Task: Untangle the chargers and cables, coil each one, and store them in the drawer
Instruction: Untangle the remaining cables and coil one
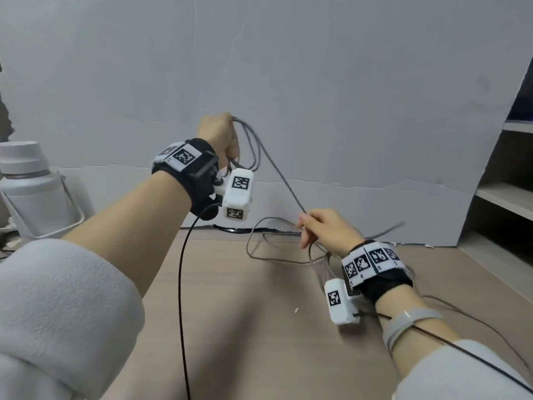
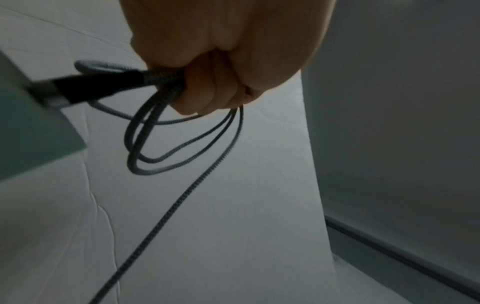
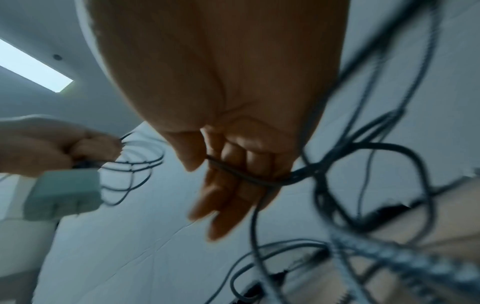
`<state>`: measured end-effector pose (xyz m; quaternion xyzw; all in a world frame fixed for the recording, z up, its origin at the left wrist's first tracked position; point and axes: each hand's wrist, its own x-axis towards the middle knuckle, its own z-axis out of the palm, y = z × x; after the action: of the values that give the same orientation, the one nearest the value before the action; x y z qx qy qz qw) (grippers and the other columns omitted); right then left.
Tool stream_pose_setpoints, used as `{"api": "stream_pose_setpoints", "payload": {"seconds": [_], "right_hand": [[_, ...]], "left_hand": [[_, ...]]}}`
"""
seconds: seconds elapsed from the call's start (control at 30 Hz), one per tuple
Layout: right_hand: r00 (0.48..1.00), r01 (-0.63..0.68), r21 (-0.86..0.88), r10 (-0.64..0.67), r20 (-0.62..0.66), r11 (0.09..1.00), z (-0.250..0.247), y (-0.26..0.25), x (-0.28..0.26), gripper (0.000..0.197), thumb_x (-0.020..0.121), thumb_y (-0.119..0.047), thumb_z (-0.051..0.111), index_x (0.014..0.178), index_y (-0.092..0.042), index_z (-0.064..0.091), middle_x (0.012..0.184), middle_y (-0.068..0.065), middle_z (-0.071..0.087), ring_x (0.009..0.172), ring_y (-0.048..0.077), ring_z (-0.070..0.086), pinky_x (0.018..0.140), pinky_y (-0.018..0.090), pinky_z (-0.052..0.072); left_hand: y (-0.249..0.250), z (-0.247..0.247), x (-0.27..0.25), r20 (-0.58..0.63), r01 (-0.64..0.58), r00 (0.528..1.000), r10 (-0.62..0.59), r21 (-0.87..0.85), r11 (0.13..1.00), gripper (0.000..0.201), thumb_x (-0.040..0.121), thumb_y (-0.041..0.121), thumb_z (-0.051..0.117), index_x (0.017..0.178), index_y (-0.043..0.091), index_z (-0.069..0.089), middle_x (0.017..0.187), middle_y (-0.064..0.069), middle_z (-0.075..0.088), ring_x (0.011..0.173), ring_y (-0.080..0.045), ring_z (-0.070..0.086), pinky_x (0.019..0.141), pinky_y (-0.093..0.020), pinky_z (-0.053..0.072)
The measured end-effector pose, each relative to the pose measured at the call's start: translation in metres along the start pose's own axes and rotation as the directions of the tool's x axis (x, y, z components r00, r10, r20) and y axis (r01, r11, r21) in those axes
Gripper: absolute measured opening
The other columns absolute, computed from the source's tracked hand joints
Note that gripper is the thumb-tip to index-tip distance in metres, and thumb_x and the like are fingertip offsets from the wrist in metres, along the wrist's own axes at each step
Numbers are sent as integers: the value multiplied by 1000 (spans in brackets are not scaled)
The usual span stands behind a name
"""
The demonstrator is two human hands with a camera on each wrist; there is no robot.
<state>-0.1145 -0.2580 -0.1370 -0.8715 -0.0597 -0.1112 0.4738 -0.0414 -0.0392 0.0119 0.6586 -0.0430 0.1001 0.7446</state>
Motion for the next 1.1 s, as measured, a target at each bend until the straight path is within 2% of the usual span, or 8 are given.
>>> {"api": "stream_pose_setpoints", "payload": {"seconds": [0.1,0.23,0.33,0.47,0.63,0.8,0.97,1.1], "right_hand": [[967,23,163,19,-252,986,-7,21,-3,23,102,-18,56,87,-12,71,57,2,58,54,22,52,54,31,49],[828,-27,-114,-42,-559,993,-20,18,-1,20,100,-23,56,86,-15,69,69,1,64,76,28,59,73,36,48],[866,-118,-357,-80,-493,927,-17,1,-8,29,99,-19,49,77,-10,66,77,10,66,82,35,55,71,36,44],[970,-126,-541,-9,-241,832,-6,-21,-18,39,90,-11,49,52,-14,46,55,5,46,68,35,50,62,31,37],[1000,-20,-478,21,-2,878,-11,-41,-26,36,87,-21,62,51,-23,60,48,-7,49,59,14,49,52,25,34],[994,101,-319,-108,-5,943,-13,-43,-26,47,94,-30,66,49,-21,55,43,-7,36,47,11,34,48,22,26],[973,103,-176,-135,-187,979,-10,-44,-23,33,82,-37,81,65,-19,59,46,-12,43,47,5,40,50,17,31],[980,70,-31,-75,-185,997,-14,-42,-24,40,72,-43,86,80,-12,60,52,-11,52,49,11,49,57,33,47]], "left_hand": [[-21,-14,11,-111,50,993,-46,37,998,34,97,8,39,64,14,36,46,0,36,30,-14,32,36,-18,27],[-52,-4,8,-75,74,995,-70,45,996,31,99,10,37,68,14,35,56,-4,31,28,-12,25,39,-11,22],[-59,13,-9,90,33,995,-40,82,996,29,99,13,35,70,16,33,53,0,31,32,-10,21,39,-14,18],[-61,32,-37,295,-111,952,74,110,988,32,105,20,34,74,16,36,55,-2,39,41,-14,30,41,-20,23],[-66,39,-66,554,-148,830,67,104,984,29,111,30,31,99,9,46,78,-20,67,70,-35,70,66,-44,61],[-75,39,-74,646,-299,763,36,303,905,35,110,36,32,106,7,51,102,-21,70,68,-34,70,49,-31,52],[-71,42,-77,673,-430,739,33,433,792,37,110,38,30,91,13,51,92,-9,64,56,-31,67,45,-28,49],[-72,44,-70,681,-596,728,82,569,567,39,108,36,34,86,11,54,77,-3,56,71,-25,52,69,-39,47]]}}
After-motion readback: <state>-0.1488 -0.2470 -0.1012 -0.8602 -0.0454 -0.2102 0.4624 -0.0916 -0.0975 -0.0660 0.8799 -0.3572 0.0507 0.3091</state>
